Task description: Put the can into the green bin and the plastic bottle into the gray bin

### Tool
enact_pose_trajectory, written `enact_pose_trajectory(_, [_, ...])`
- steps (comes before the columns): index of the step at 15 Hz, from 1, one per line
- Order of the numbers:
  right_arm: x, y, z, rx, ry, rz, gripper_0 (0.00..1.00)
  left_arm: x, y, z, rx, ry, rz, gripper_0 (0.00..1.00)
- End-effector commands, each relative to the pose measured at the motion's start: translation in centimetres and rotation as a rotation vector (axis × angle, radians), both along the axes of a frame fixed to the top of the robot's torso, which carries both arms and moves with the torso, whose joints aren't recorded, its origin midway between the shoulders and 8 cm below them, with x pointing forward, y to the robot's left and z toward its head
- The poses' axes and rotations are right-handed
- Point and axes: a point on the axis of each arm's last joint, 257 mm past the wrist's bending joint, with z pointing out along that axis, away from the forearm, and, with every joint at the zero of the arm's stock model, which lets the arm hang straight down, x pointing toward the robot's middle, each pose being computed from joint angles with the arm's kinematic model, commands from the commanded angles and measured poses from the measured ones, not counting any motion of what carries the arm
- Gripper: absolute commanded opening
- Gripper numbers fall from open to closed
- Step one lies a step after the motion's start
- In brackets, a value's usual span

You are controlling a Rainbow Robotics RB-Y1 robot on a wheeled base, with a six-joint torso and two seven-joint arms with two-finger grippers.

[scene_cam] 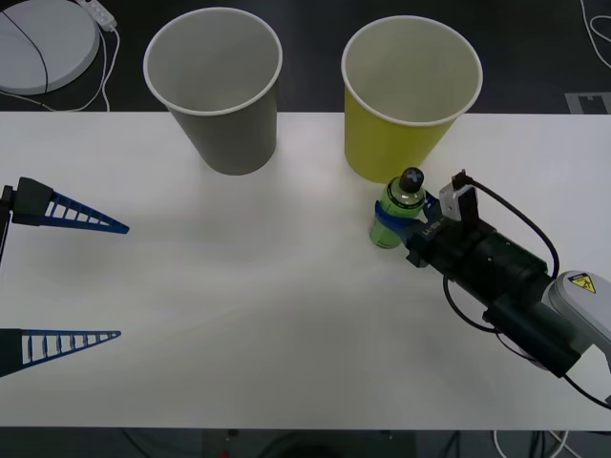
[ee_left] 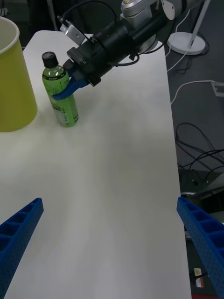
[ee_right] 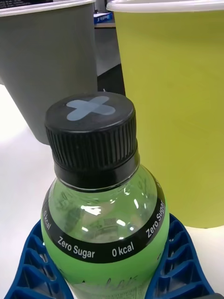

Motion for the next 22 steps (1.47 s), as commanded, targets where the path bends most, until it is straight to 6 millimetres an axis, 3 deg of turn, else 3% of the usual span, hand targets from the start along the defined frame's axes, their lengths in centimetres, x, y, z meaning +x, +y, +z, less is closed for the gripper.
enact_pose_trajectory(1, [0.0,0.1,0.3,0.002,-0.004,0.003,0.0,0.0,0.0,0.0,0.0,0.0,0.0,1.0])
enact_pose_trajectory(8, [-0.6,0.0,1.2,-0.011,-0.022,0.018,0.0,0.0,0.0,0.0,0.0,0.0,0.0,1.0])
enact_pose_trajectory(22, [-6.0,-0.5,4.5,-0.019,-0.028,0.141,0.0,0.0,0.0,0.0,0.0,0.0,0.0,1.0])
